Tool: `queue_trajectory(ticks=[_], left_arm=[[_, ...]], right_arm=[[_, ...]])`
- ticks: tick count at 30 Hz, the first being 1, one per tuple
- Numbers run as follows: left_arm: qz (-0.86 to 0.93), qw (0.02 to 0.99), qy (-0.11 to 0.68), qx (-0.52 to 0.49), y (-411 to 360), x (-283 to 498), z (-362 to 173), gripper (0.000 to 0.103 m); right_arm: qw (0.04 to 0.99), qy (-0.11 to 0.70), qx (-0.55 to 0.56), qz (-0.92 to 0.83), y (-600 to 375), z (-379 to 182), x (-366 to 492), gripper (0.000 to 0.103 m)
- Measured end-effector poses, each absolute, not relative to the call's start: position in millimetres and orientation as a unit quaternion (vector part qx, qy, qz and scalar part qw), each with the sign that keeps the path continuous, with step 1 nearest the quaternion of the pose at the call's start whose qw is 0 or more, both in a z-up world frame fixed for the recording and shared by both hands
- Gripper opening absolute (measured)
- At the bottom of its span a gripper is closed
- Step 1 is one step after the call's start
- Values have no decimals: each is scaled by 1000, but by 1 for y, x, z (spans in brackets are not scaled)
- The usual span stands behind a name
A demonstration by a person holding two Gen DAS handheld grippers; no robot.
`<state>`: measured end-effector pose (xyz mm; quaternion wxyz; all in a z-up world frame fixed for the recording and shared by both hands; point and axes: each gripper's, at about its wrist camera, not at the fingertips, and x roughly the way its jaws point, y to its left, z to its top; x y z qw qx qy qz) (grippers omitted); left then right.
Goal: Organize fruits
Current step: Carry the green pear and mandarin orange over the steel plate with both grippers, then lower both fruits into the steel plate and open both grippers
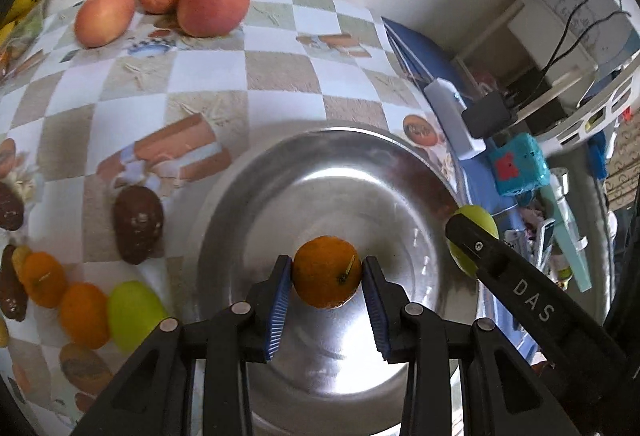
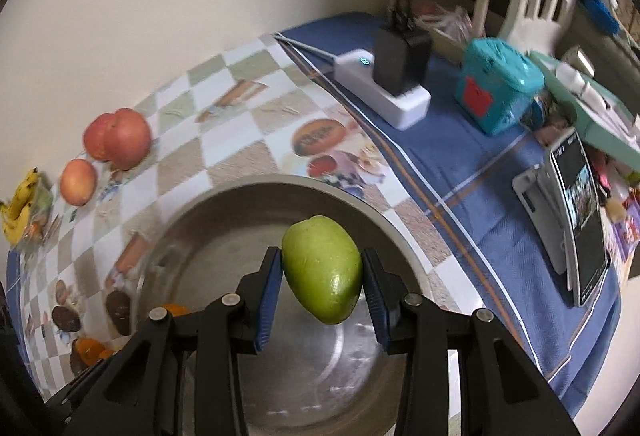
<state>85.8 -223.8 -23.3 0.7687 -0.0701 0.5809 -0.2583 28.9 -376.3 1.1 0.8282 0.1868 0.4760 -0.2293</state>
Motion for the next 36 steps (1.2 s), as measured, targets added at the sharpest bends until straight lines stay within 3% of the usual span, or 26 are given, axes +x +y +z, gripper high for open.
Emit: queue_trajectory(ticks=[16, 36], left_arm=[[-246, 758, 600, -66, -234, 87, -48, 37], [-266, 750, 594, -121, -213, 81, -34, 45]], right_arm=[[796, 524, 190, -237, -383, -39, 29, 42], [805, 520, 151, -243, -373, -20, 27, 45]])
